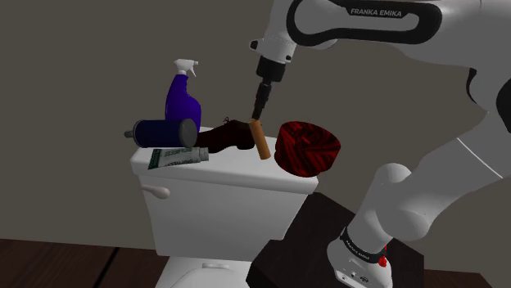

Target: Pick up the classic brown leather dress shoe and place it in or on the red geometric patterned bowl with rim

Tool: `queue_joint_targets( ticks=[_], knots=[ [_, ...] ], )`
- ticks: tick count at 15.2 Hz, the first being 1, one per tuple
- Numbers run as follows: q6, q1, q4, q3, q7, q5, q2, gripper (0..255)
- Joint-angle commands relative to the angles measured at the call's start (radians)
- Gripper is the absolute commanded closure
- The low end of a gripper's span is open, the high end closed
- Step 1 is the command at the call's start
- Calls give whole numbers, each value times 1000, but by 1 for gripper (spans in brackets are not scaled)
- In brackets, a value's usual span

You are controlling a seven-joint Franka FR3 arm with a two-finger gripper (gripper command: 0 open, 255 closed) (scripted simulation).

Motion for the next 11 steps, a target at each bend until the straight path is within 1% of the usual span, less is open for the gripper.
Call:
queue_joint_targets(
  ticks=[1, 5, 6, 11],
  knots=[
    [17, 30, 47, 9, -79, -1, 50, 0],
    [46, 86, 135, 35, -220, -2, 143, 0],
    [46, 86, 136, 35, -220, -2, 143, 0],
    [113, 88, 75, 39, -221, 0, 150, 0]
  ],
)
